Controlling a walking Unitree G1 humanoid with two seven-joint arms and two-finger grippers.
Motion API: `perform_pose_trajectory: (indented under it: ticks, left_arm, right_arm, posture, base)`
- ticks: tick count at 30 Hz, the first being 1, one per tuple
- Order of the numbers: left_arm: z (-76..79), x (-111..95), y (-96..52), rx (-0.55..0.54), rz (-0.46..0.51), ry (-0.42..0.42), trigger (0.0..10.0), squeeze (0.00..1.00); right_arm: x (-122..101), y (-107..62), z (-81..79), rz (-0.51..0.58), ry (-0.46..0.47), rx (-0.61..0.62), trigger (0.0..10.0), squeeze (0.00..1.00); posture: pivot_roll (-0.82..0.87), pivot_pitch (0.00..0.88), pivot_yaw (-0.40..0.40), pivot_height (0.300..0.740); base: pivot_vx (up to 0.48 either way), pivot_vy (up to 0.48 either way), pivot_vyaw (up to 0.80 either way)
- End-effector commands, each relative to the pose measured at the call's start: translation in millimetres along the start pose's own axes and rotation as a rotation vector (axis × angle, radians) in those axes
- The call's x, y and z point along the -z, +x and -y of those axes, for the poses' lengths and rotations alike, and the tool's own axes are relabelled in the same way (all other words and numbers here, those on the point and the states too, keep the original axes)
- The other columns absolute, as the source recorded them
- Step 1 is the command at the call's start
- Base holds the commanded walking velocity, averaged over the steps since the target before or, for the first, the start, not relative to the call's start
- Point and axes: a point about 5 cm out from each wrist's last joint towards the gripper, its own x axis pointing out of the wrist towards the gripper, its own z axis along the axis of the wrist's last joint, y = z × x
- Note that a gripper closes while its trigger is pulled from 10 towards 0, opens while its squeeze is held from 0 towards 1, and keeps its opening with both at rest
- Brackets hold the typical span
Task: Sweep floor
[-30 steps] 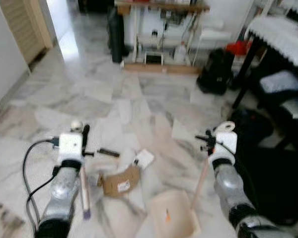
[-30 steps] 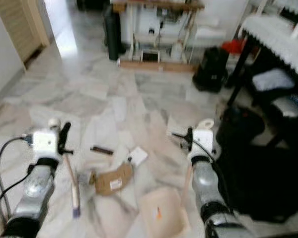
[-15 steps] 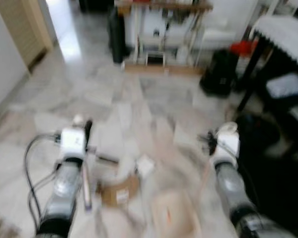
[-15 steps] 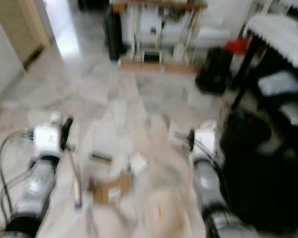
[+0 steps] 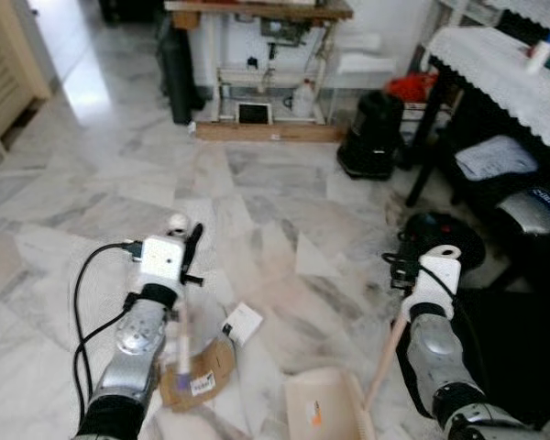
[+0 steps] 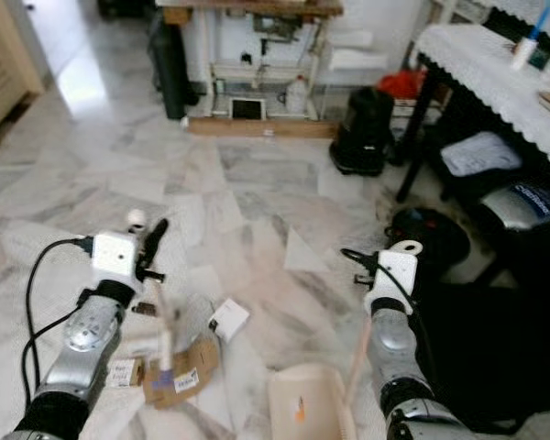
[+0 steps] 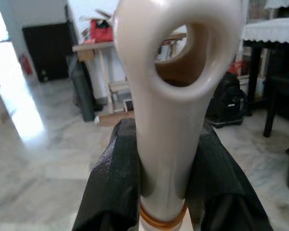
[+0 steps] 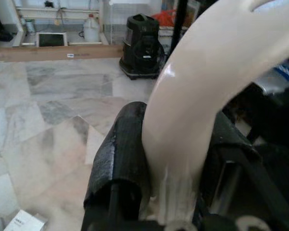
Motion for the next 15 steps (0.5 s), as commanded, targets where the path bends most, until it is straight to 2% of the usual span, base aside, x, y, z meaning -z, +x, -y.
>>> perform_pose_trajectory:
  ticks: [1,7,15]
  left_arm:
    - [-5.4,-3.7,1.1,0.009,0.005,0.019,10.0,0.00]
    - [-1.0,0.6,0.8,0.072,-0.028,0.026,10.0,0.00]
    - [-7.4,1.1,5.9,0.084,-0.037,0.046,10.0,0.00]
  right_arm:
    - [-6.2,2.8,-6.1,0.014,0.030,-0.003,10.0,0.00]
    - [-4.4,3.1,-5.7,-0.010,0.078,0.019,10.0,0.00]
    - [-6.9,5.4,-11.6,-0.024,0.097,0.019,10.0,0.00]
  posture:
    - [0.02,0.000,-0.043,0.740]
    - [0.01,0.000,-0.039,0.740]
    - [0.01,0.000,-0.038,0.740]
  base:
    - [0.000,0.000,0.00]
    - [0.000,0.000,0.00]
    - [0.000,0.000,0.00]
